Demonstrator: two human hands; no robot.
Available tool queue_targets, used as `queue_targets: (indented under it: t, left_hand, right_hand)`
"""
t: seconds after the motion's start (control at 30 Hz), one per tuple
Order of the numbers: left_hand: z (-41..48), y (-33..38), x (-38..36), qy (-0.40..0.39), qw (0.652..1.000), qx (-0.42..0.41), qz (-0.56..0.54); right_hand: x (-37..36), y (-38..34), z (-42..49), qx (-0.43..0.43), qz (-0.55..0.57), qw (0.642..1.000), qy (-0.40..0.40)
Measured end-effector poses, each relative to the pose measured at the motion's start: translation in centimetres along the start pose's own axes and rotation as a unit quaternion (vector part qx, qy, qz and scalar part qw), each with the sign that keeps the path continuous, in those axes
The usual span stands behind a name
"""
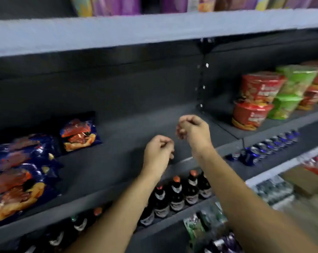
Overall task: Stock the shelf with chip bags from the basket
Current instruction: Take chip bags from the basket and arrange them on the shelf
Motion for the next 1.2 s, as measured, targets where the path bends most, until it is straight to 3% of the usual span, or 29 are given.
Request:
queue_targets:
  t: [0.23,0.53,0.93,1.1,1.2]
  left_hand:
    - [-5.5,0.4,-14.3,-0.159,0.987,-0.017,-0.005]
    - [-11.2,-10.5,-26.7,-0.343,0.932,0.055,0.105]
    - [-12.2,-30.1,-34.6,-0.426,0.855,0.168,0.245]
    - [-11.3,-36.7,-36.8,-0.450,0.816,0.122,0.341]
    - [-11.5,-39.3,-38.5,-0.467,0.792,0.046,0.391]
  right_hand:
    - [17.6,-0.8,-5.1,0.006,0.021,0.991,0.132]
    - [34.4,7.5,-13.7,-0.083,0.018,0.942,0.325]
    - [41.8,26.5,-18.7,-0.237,0.051,0.866,0.438]
    - [42.9,33.5,-19.6,-0.281,0.062,0.840,0.461]
    - [43.7,37.4,-20.1,-0.307,0.075,0.816,0.483]
Point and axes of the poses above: each hand's wrist, its own z-axis towards the middle knuckle, its own x-axis out of the back of the hand, y = z × x, the point moved 5 cm from there along z, towards the middle knuckle, and after that the axes turned 10 degrees about z, right-handed, at the moved point
